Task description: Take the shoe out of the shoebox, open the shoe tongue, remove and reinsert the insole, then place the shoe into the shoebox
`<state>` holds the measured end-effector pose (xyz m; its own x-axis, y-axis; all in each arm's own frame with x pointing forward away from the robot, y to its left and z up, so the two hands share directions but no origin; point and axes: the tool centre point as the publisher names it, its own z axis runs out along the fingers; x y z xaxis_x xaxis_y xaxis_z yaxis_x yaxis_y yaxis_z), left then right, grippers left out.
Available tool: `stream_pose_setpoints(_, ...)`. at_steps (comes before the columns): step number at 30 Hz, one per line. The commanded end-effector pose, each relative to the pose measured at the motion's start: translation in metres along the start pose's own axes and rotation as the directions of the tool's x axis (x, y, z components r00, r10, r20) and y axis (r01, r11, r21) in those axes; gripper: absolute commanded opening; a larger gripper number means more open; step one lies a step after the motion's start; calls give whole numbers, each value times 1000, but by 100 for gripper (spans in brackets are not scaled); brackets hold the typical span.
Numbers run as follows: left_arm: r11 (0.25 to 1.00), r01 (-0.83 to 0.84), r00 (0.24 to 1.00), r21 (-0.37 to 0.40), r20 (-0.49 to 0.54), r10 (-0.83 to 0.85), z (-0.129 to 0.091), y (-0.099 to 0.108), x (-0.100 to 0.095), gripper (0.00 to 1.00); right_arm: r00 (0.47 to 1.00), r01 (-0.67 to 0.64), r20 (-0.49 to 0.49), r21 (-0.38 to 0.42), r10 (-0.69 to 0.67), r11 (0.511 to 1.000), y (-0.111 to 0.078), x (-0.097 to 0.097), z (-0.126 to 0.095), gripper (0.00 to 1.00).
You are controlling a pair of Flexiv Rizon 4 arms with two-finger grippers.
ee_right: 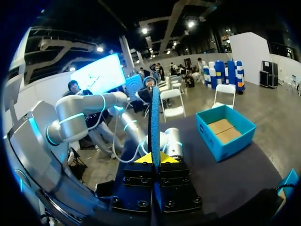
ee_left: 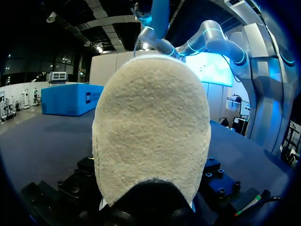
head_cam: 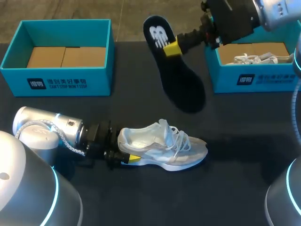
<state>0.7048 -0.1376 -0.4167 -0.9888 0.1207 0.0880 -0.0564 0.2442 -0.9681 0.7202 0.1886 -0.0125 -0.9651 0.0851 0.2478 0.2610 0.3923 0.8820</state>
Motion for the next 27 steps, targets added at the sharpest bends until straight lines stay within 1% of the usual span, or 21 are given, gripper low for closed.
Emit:
stream_pose_setpoints(1, 1000, 1, 1000, -2, 0, -1, 0, 3, -1, 0, 998, -8, 59, -112, 15, 994, -3, 21, -24, 0)
stream_pose_setpoints(2, 1000, 1, 1000, -2, 0, -1, 0, 3, -1, 0, 998, -7, 62, -121, 14, 993, -3, 26, -29, 0)
stream_pose_setpoints(4, 1000, 1, 1000, -2, 0, -1, 0, 3, -1, 0, 996, -31, 73, -180, 44, 983, -3, 34, -38, 0)
stream_pose_setpoints(5, 1000, 1, 1000, -2, 0, -1, 0, 3, -1, 0, 996, -30, 72, -178, 43, 984, -2, 39, -41, 0)
stream_pose_setpoints(6, 1000, 1, 1000, -2, 0, -1, 0, 3, -1, 0, 998, -27, 51, -208, 38, 978, -1, 44, -42, 0)
stream_pose_setpoints(7, 1000, 1, 1000, -2, 0, -1, 0, 3, -1, 0, 999, -20, 36, -221, 29, 975, 1, 48, -43, 0)
stream_pose_setpoints(8, 1000, 1, 1000, -2, 0, -1, 0, 3, -1, 0, 999, -21, 39, -215, 30, 976, 2, 52, -44, 0)
stream_pose_setpoints(10, 1000, 1, 1000, -2, 0, -1, 0, 3, -1, 0, 999, -17, 24, -240, 24, 971, 4, 60, -47, 0)
stream_pose_setpoints(15, 1000, 1, 1000, -2, 0, -1, 0, 3, -1, 0, 1000, -24, 11, -248, 28, 969, 5, 72, -48, 0)
stream_pose_setpoints(16, 1000, 1, 1000, -2, 0, -1, 0, 3, -1, 0, 1000, -28, 1, -253, 29, 967, 4, 74, -48, 0)
stream_pose_setpoints(17, 1000, 1, 1000, -2, 0, -1, 0, 3, -1, 0, 998, -62, -34, -247, 55, 967, 1, 76, -47, 0)
stream_pose_setpoints(18, 1000, 1, 1000, -2, 0, -1, 0, 3, -1, 0, 994, -109, -31, -197, 104, 974, -4, 76, -46, 0)
stream_pose_setpoints(27, 1000, 1, 1000, -2, 0, -1, 0, 3, -1, 0, 994, -109, -31, -197, 104, 974, -4, 76, -46, 0)
